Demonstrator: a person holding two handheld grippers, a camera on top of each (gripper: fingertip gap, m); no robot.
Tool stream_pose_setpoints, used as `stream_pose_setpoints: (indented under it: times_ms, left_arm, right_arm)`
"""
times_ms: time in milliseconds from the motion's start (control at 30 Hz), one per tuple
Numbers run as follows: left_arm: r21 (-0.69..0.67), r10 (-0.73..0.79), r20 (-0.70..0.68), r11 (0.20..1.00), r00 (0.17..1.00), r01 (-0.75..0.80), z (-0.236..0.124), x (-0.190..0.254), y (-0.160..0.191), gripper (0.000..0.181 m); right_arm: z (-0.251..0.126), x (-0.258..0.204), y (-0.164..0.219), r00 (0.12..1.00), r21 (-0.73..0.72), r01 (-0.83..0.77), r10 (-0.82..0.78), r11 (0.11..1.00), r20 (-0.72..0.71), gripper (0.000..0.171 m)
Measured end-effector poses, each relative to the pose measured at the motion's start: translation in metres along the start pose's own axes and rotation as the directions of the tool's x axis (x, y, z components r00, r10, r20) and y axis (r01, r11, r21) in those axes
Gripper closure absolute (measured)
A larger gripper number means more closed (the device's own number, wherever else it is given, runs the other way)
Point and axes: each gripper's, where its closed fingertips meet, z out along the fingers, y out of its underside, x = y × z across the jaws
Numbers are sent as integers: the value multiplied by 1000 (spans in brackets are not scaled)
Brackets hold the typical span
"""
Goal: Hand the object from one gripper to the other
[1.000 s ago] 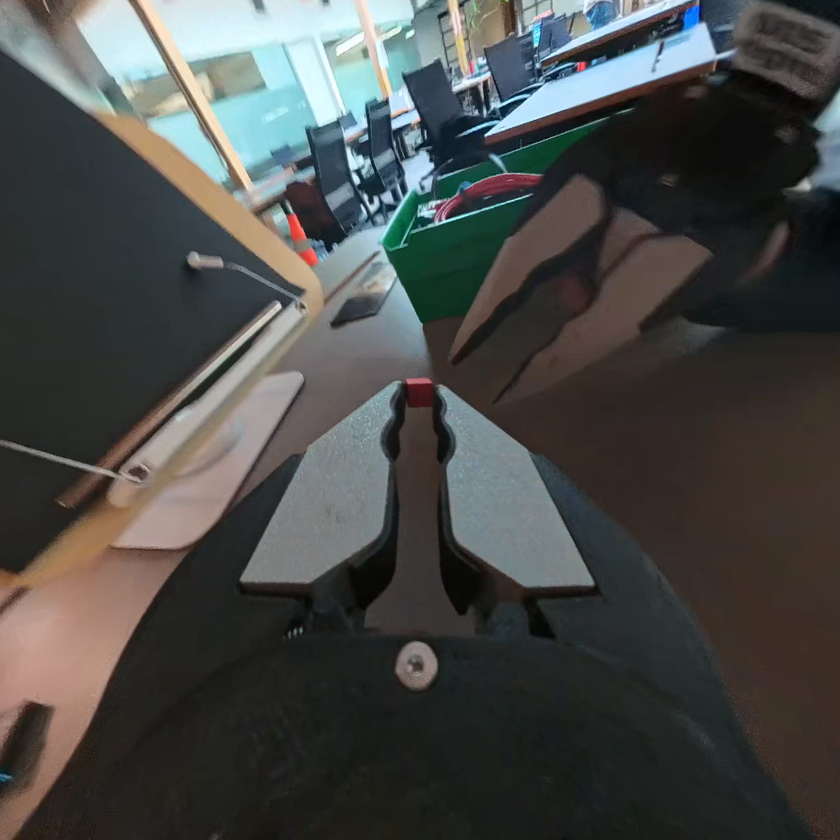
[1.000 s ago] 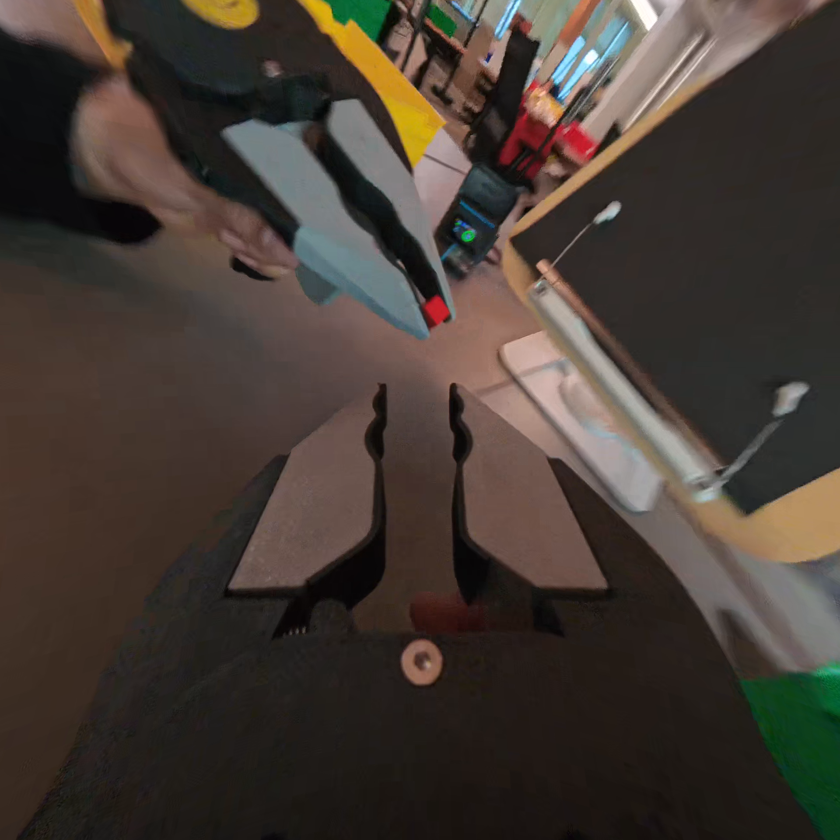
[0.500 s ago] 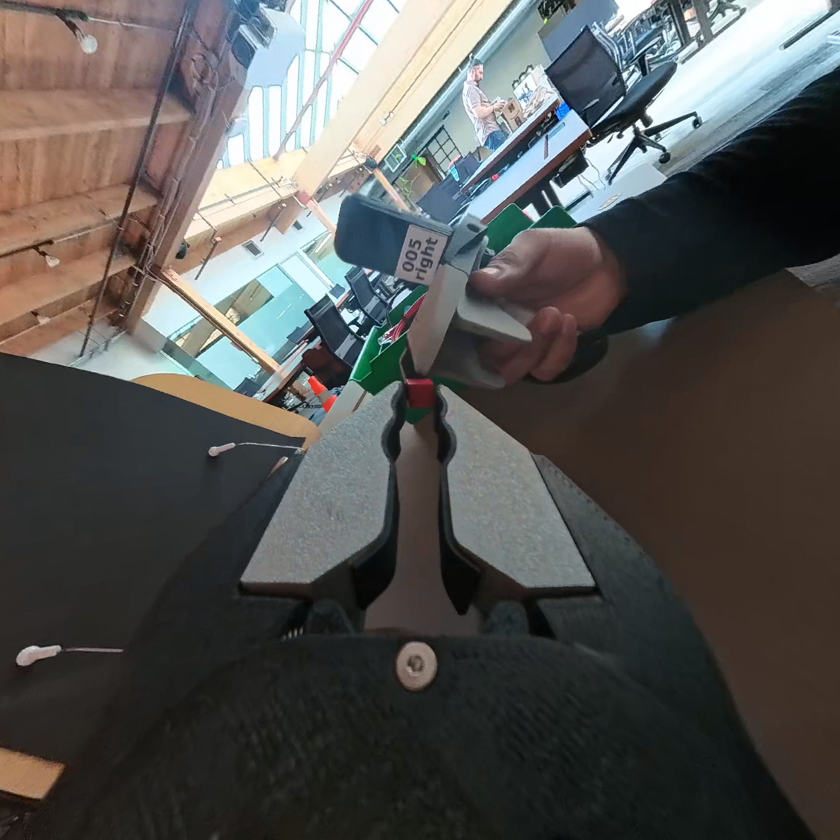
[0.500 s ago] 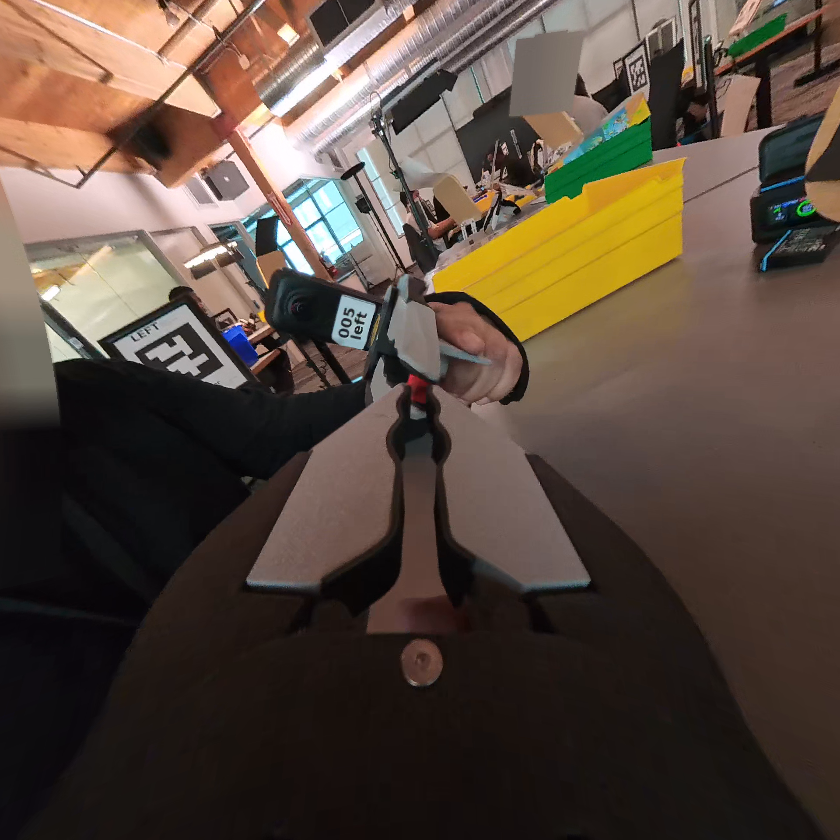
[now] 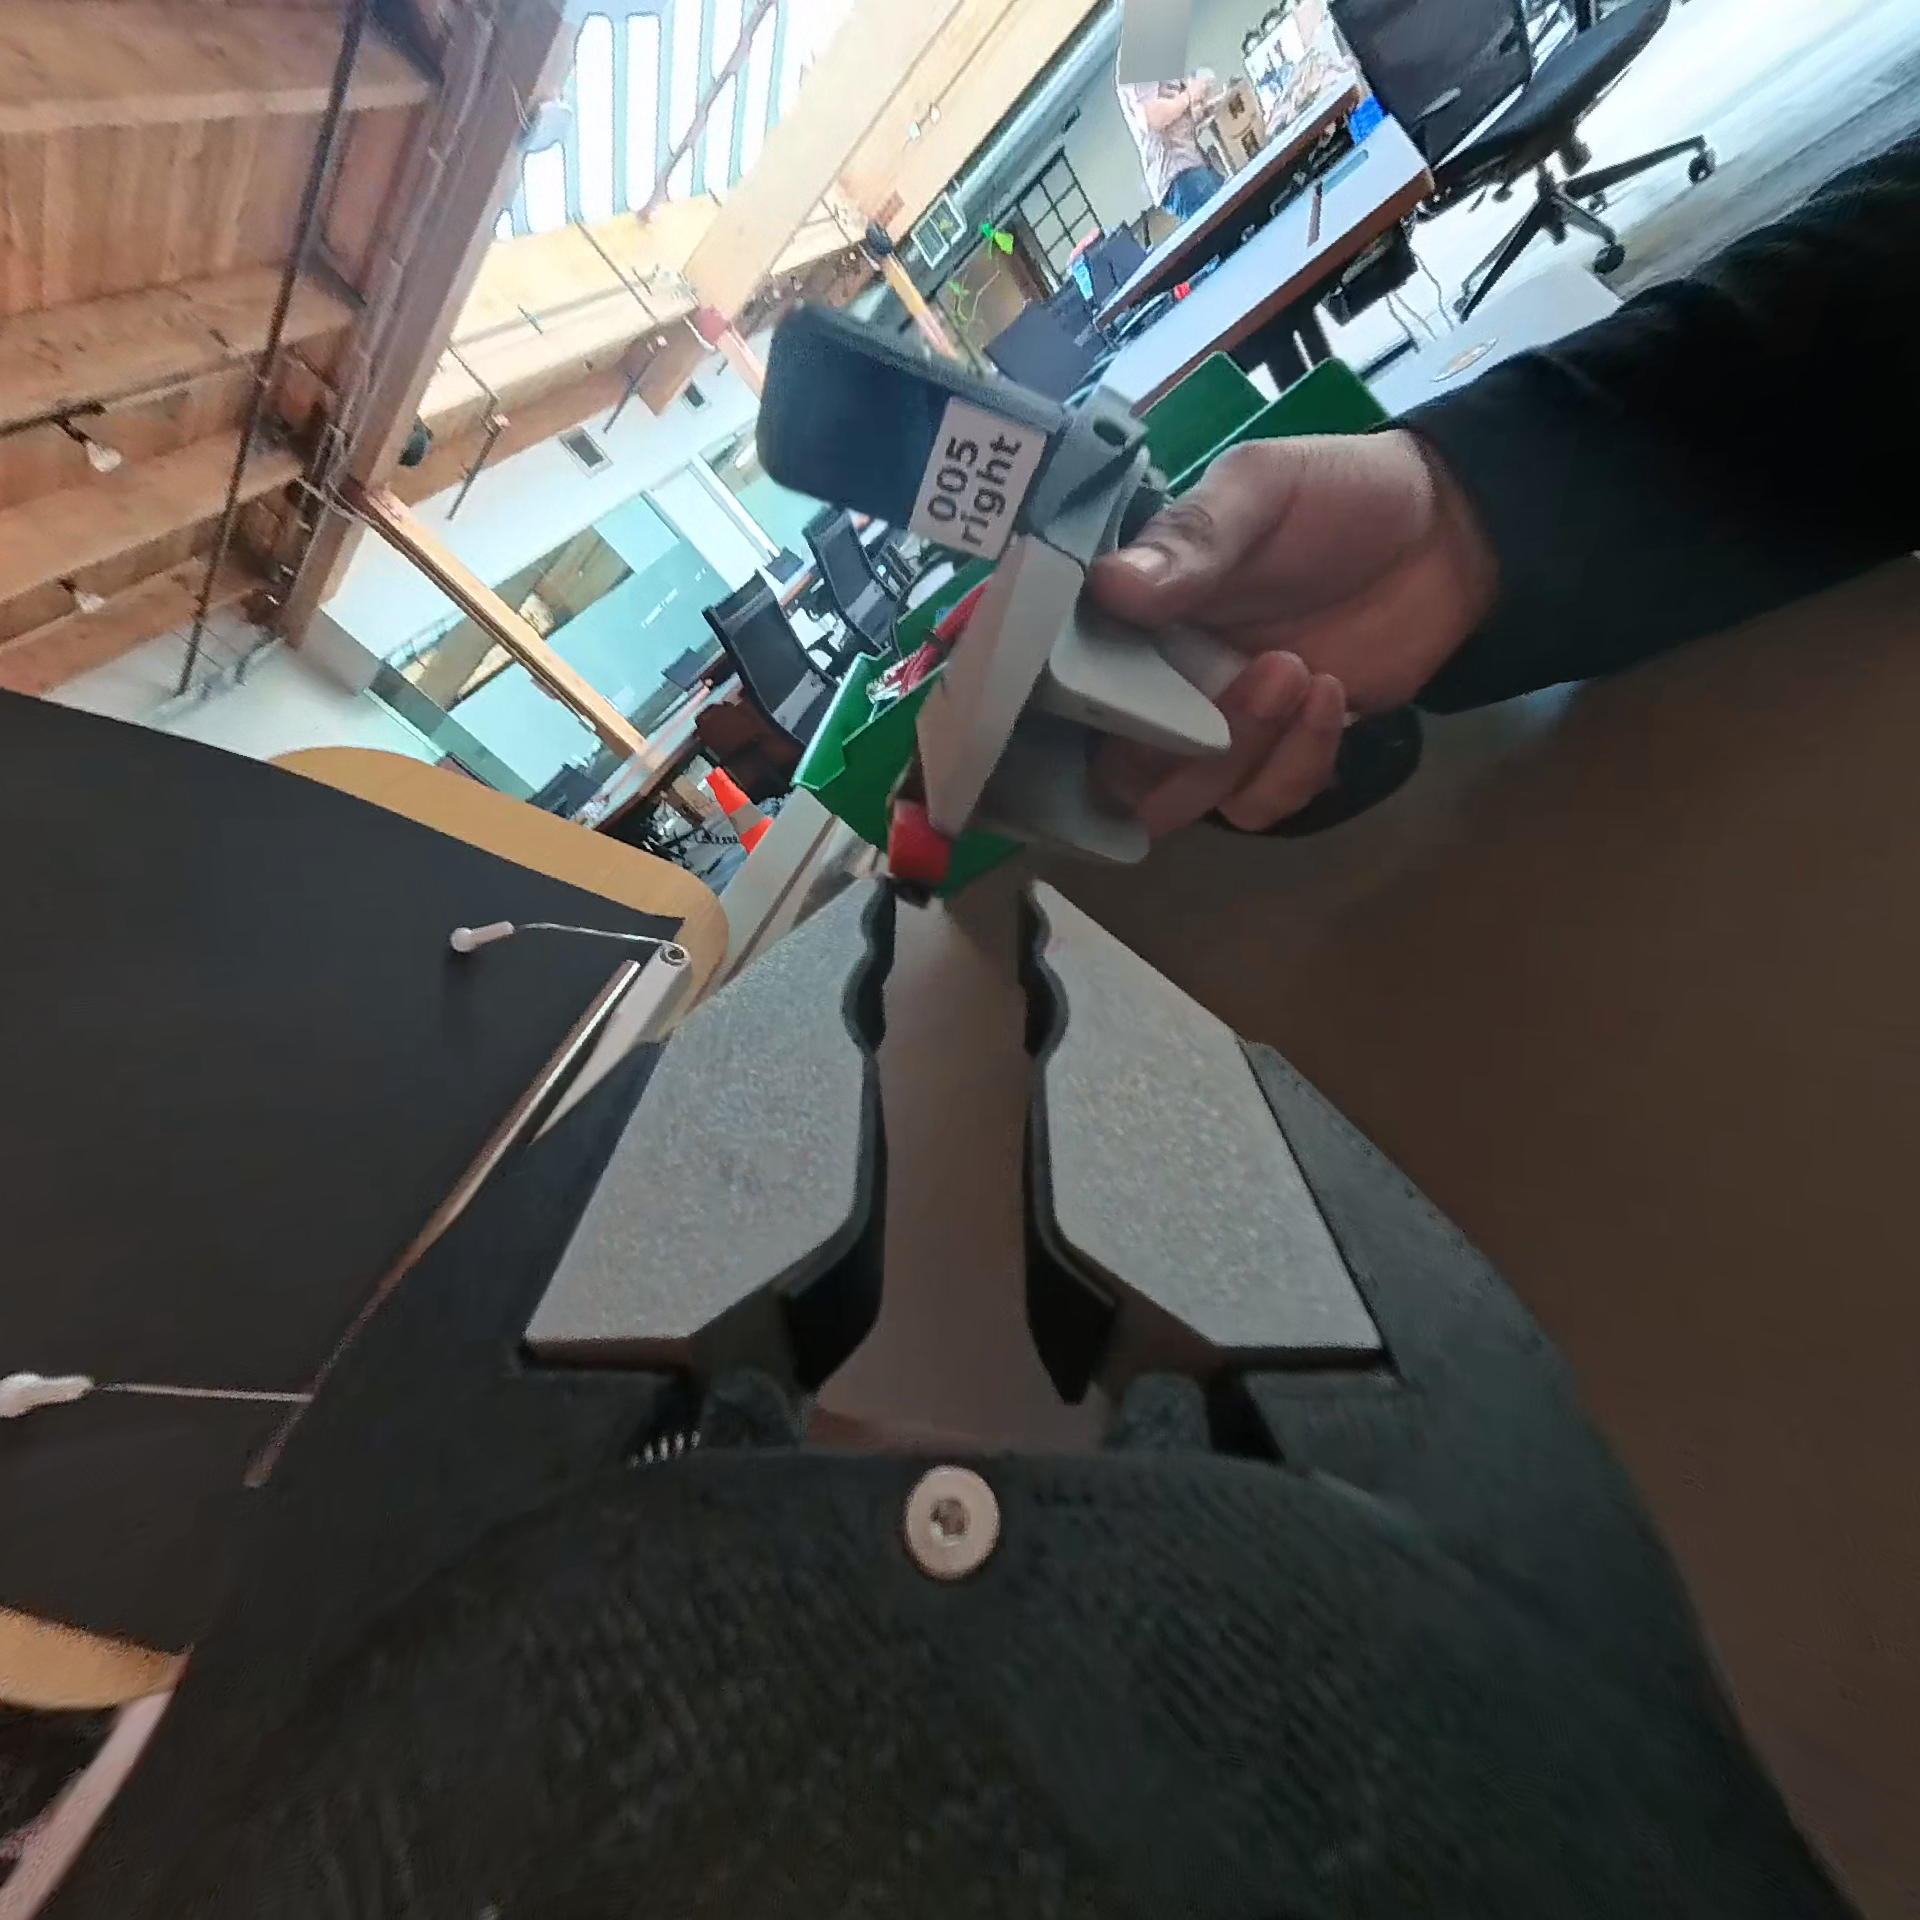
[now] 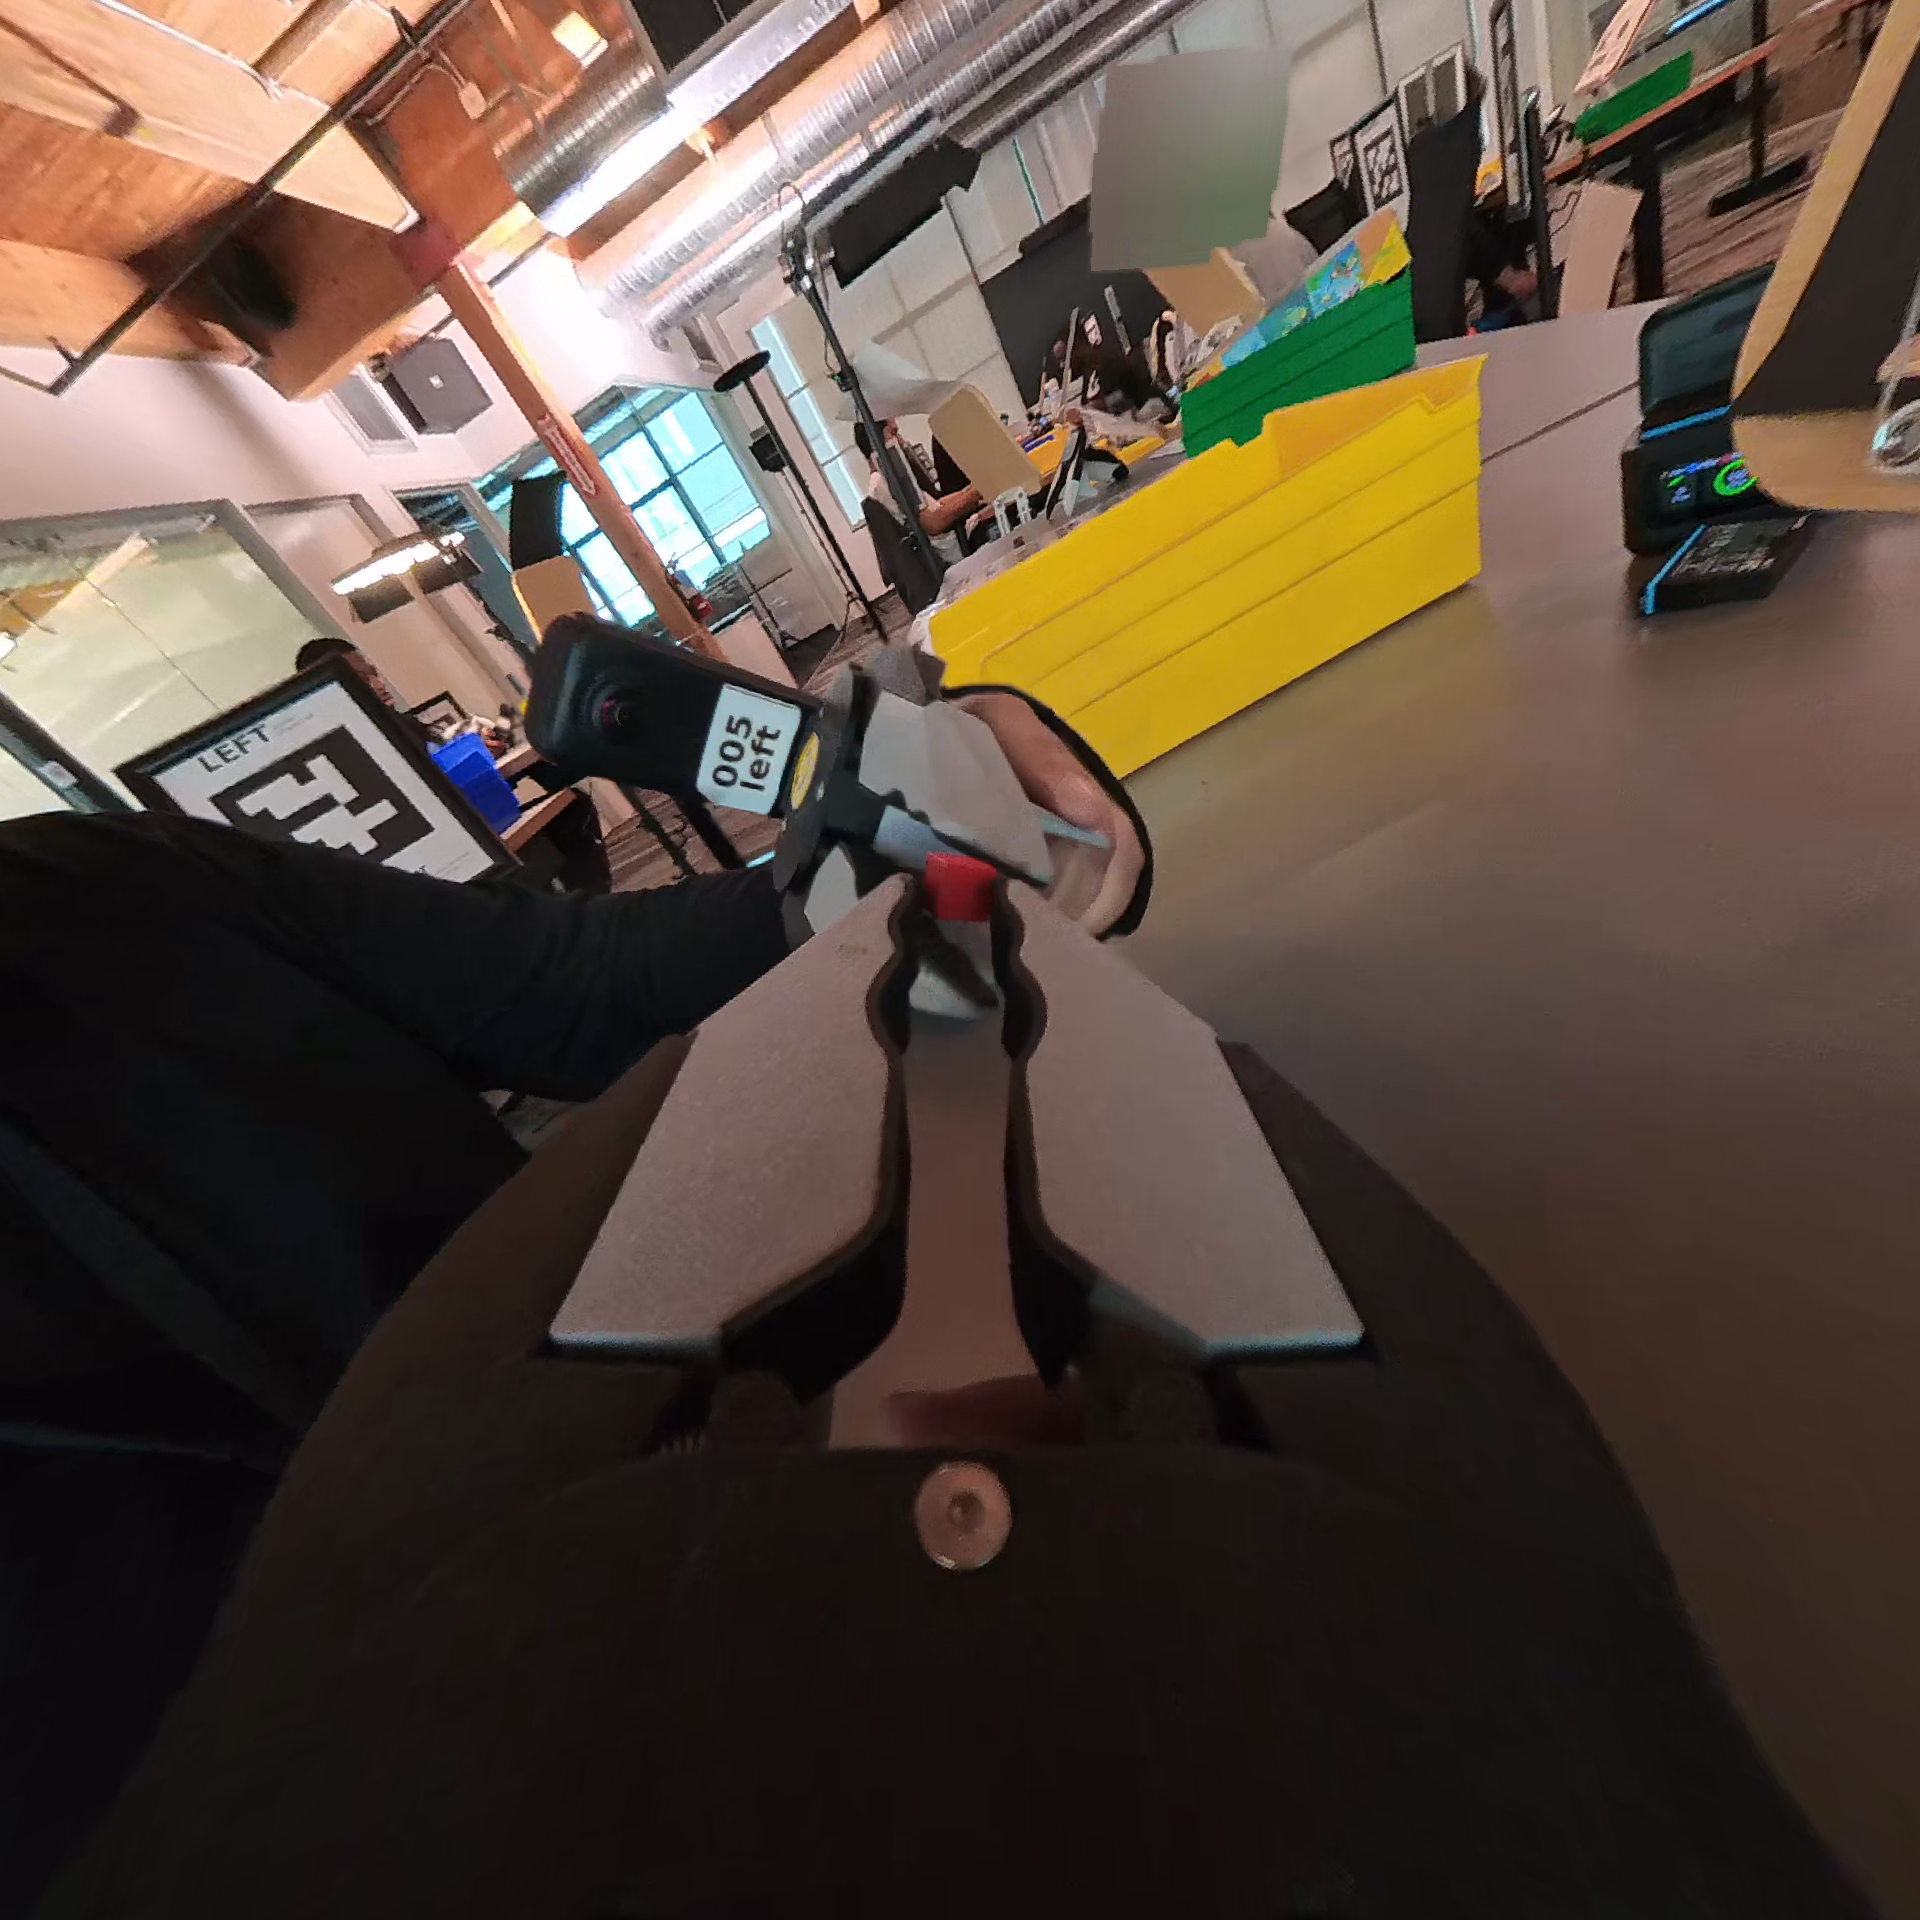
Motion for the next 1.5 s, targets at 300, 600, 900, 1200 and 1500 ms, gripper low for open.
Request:
stream_pose_setpoints:
  times_ms: [300,600,900,1200,1500]
  left_arm:
    - [-69,-84,18,994,996,85,4,-7,21,160]
    - [-229,-173,102,954,980,192,9,-18,55,163]
    - [-252,-158,101,951,982,179,11,-14,60,165]
    - [-257,-205,127,938,971,231,8,-22,67,165]
    - [-284,-195,99,934,976,216,11,-16,69,165]
  right_arm:
    - [-23,24,-18,951,45,151,-132,988,-279,163]
    - [-147,-41,-57,541,-203,365,-385,909,-748,163]
    - [-389,25,15,54,-360,-232,-358,904,-932,162]
    - [-413,48,33,10,-358,-352,-379,865,-925,149]
    - [-396,24,-16,20,-318,-256,-324,913,-946,132]
